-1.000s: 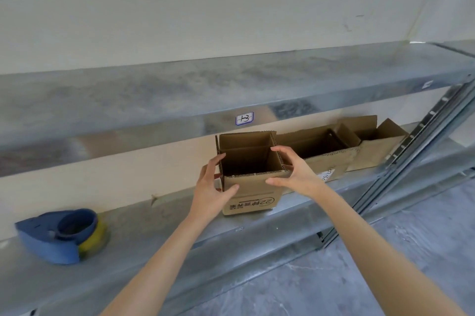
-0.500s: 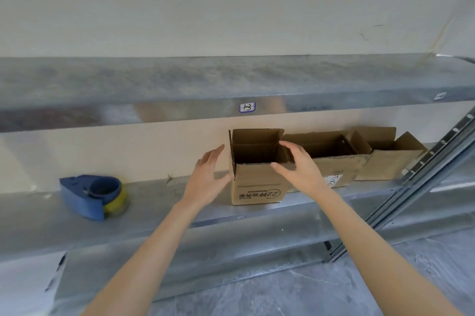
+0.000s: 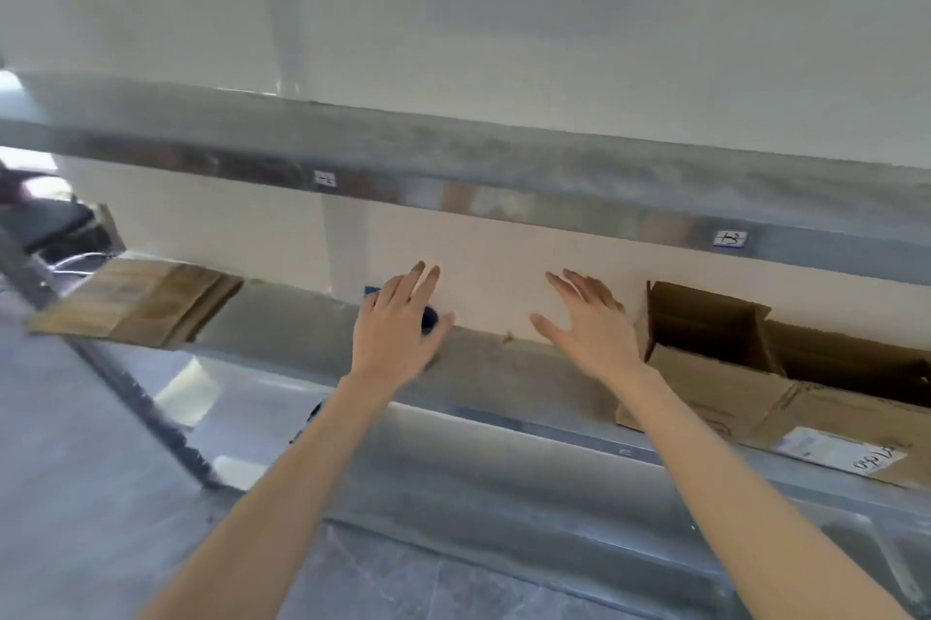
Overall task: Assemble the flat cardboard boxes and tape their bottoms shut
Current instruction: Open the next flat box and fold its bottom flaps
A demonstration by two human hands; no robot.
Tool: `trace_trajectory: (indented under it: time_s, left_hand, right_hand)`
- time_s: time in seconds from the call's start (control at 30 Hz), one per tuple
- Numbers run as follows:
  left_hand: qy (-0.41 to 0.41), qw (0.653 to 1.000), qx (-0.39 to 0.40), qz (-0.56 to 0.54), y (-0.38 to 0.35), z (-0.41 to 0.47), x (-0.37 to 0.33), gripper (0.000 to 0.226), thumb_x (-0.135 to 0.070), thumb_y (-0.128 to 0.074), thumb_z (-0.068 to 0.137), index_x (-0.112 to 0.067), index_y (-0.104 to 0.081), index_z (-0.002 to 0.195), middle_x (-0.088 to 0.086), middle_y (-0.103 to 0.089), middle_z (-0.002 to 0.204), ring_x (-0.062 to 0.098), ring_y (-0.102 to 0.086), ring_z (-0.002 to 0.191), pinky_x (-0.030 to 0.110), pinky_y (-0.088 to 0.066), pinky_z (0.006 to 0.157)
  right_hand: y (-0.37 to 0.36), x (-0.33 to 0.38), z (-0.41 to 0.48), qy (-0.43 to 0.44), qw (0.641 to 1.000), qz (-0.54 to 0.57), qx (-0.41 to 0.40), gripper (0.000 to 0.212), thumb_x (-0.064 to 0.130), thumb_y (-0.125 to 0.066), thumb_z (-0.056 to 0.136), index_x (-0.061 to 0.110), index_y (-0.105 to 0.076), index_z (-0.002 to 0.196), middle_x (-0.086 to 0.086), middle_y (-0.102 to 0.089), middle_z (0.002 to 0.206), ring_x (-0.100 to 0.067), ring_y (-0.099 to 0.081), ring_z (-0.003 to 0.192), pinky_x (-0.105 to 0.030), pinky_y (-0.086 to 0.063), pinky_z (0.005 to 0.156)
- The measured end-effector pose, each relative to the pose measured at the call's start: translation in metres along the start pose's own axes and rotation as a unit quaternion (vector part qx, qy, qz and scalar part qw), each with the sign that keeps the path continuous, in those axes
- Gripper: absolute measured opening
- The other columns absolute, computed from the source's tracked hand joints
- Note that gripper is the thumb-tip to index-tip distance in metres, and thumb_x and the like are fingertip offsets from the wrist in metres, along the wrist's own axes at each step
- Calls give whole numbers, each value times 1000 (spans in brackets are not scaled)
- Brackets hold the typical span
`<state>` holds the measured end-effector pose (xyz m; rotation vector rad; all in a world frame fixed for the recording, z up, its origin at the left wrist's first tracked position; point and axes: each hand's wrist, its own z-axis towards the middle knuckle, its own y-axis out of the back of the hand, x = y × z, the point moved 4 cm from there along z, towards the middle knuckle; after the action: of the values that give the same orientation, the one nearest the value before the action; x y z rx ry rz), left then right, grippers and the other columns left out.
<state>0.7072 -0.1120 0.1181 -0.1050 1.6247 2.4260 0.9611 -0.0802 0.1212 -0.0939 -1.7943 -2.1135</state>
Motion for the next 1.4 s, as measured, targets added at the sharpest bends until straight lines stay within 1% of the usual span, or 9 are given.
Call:
trace_trajectory:
  time_s: [0.13, 0.23, 0.37, 0.53, 0.67, 0.73, 0.97, 1.17, 1.4]
  left_hand:
    - [76, 997, -1, 33, 26, -22, 77, 66, -57, -40, 98, -28, -26, 155, -6, -24, 162, 19, -30, 144, 38, -28, 112]
    - [117, 991, 9, 62, 44, -38, 140, 68, -57, -41, 97, -29, -21, 156, -6, -20, 164, 21, -27, 147, 41, -26, 115]
    - [143, 987, 6, 79, 70, -56, 226, 66, -56, -42, 98, -28, -24, 155, -5, -22, 163, 22, -29, 145, 42, -27, 114]
    - [166, 982, -4, 88, 97, -68, 332, 65, -57, -42, 98, -28, -29, 154, -4, -29, 161, 25, -34, 142, 42, -27, 113]
    - [176, 981, 12, 81, 102, -66, 401, 68, -60, -39, 97, -32, -21, 156, -7, -22, 163, 22, -26, 146, 42, -21, 116]
    - [178, 981, 19, 67, 99, -62, 426, 68, -60, -38, 97, -33, -19, 156, -8, -20, 163, 22, -24, 148, 42, -20, 117]
    - [196, 980, 26, 25, 63, -38, 495, 66, -59, -41, 96, -35, -21, 155, -8, -23, 163, 22, -28, 146, 45, -25, 114]
    - [239, 969, 51, 35, 39, -19, 553, 72, -64, -39, 95, -32, -19, 156, -7, -20, 164, 21, -22, 149, 44, -21, 117]
    - [267, 961, 70, 16, 20, -2, 616, 75, -64, -44, 94, -28, -22, 156, -4, -23, 163, 23, -26, 147, 46, -25, 117]
  right_hand:
    - [-27, 73, 28, 33, 999, 11, 21, 70, 61, -45, 95, 34, -23, 156, 5, -19, 164, -22, -17, 149, -39, -22, 116]
    - [-48, 136, 48, 69, 997, 18, 32, 70, 62, -45, 95, 34, -22, 156, 6, -19, 164, -21, -17, 148, -39, -23, 115]
    - [-80, 223, 69, 105, 993, 38, 40, 70, 61, -43, 96, 33, -21, 156, 5, -17, 164, -20, -14, 149, -40, -22, 116]
    - [-120, 331, 94, 125, 989, 56, 58, 71, 60, -44, 97, 30, -19, 157, 2, -15, 165, -22, -12, 150, -43, -21, 116]
    - [-150, 396, 114, 117, 987, 73, 76, 72, 59, -45, 96, 32, -17, 157, 4, -13, 165, -20, -11, 150, -43, -20, 117]
    - [-163, 418, 122, 116, 987, 71, 85, 72, 58, -46, 96, 32, -17, 157, 4, -14, 165, -21, -11, 150, -43, -19, 117]
    - [-216, 461, 168, 99, 984, 72, 127, 71, 57, -48, 95, 31, -20, 156, 4, -16, 164, -20, -14, 150, -42, -21, 116]
    - [-264, 491, 223, 97, 981, 76, 152, 73, 59, -51, 93, 33, -24, 155, 4, -21, 163, -18, -16, 149, -40, -24, 115]
    - [-308, 520, 254, 86, 975, 71, 191, 72, 57, -53, 93, 30, -26, 155, 1, -27, 160, -22, -22, 147, -42, -28, 114]
